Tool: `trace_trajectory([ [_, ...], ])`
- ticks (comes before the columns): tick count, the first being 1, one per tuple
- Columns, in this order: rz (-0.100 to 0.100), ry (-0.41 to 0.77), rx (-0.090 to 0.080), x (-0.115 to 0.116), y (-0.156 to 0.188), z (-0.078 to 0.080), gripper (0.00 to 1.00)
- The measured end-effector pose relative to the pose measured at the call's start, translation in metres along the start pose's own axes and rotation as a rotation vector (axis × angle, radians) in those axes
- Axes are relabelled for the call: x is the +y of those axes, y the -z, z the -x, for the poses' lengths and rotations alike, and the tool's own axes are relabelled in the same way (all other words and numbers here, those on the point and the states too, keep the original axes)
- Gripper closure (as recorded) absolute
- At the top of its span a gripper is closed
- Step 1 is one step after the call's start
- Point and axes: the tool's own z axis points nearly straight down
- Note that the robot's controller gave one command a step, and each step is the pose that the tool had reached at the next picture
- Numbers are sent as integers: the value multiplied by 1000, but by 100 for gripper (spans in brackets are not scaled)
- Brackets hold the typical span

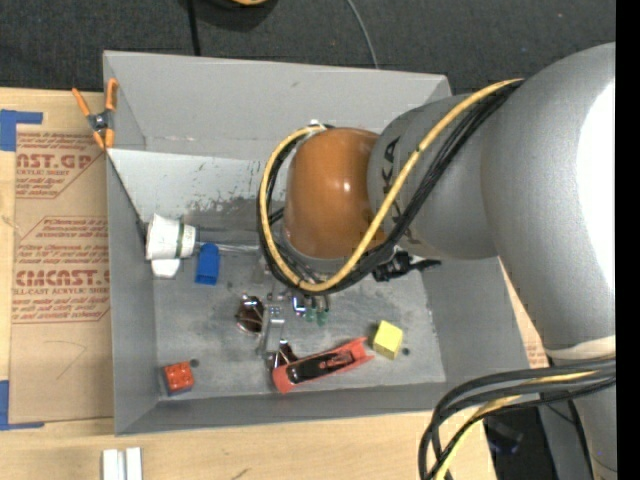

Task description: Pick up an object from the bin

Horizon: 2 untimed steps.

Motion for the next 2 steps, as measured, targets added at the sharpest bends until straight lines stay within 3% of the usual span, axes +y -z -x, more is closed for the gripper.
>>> trace_trajectory([
  [1, 4, -3, -12, -2, 9, 15, 0],
  [2, 3, -118, -5, -6, -44, 9, 0],
])
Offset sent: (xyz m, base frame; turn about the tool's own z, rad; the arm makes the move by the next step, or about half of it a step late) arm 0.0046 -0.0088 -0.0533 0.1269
